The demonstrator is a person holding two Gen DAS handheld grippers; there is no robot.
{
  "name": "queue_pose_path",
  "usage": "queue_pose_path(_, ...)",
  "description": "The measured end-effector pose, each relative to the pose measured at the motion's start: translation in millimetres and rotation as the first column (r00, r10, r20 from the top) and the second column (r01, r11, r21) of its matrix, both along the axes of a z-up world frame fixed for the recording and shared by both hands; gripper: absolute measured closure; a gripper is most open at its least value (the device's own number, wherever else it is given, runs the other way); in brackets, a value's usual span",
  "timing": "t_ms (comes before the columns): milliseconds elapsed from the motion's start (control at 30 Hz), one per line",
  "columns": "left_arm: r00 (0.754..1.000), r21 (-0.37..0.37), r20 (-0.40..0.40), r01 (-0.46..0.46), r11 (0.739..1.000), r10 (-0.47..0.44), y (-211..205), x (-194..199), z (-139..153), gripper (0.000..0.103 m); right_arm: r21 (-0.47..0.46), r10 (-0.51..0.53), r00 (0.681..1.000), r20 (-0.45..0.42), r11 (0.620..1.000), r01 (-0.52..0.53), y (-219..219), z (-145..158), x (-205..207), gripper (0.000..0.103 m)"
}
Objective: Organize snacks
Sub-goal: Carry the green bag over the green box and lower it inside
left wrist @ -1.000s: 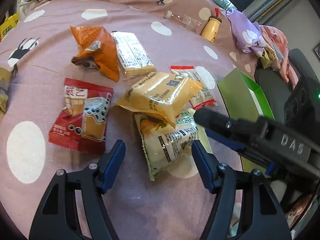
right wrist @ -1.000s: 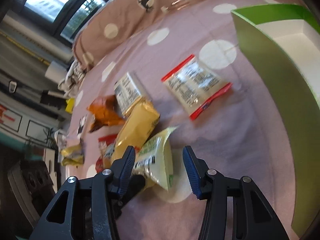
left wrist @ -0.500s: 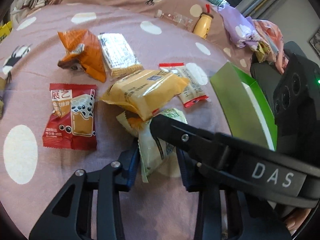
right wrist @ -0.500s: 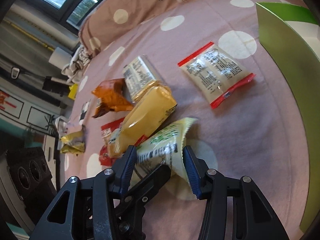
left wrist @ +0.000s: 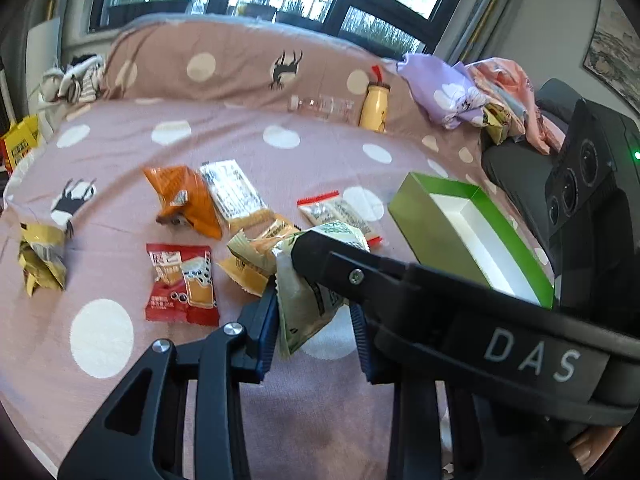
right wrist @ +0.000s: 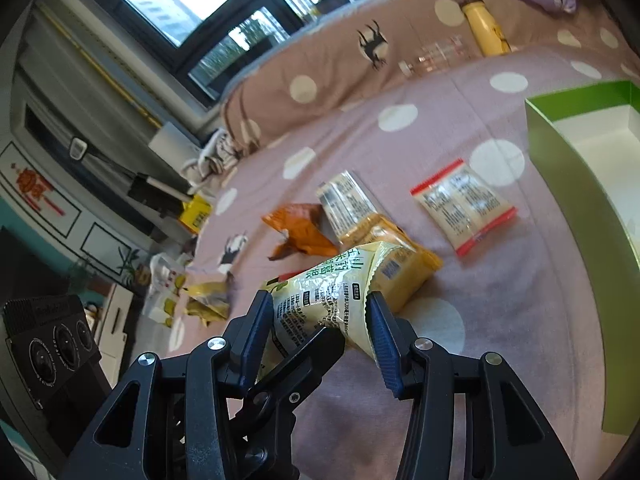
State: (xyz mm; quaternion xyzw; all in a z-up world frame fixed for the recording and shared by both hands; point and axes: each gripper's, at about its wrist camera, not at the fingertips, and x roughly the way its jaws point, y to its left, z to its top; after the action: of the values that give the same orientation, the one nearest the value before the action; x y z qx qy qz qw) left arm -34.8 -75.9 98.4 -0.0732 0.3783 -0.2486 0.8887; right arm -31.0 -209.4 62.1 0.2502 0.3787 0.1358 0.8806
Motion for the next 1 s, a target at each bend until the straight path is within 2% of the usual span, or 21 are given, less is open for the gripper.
queue_pose_path(167, 0.999, -0.005, 0.049, -0.005, 1.0, 0.005, 1, -7, 7, 0.072, 0.0, -0.007, 0.999, 0.053, 1.0, 0.007, 0, 8, -5, 0.051)
queue_pose_path(400, 0.998, -0.038, 0.07, 0.005, 0.999, -0.002, 3, -11, 11, 0.073, -0.027, -0.026, 0.993, 0.114, 0.999, 0.029, 1, 16, -13, 0.051)
queue_pose_path(667, 0.992, -0.055, 0.129, 0.02, 0.998, -0.012, 2, -19, 19, 0.073, -0.042, -0.039, 0.984, 0.174, 0.998, 0.047, 2, 25, -22, 0.051)
queue_pose_path(1000, 0.976, -0.046, 0.203, 0.088, 0.995, -0.077, -25, -33, 28, 0.073, -0.051, -0.088, 0.969, 0.231, 0.993, 0.102, -24, 35, -44, 0.051)
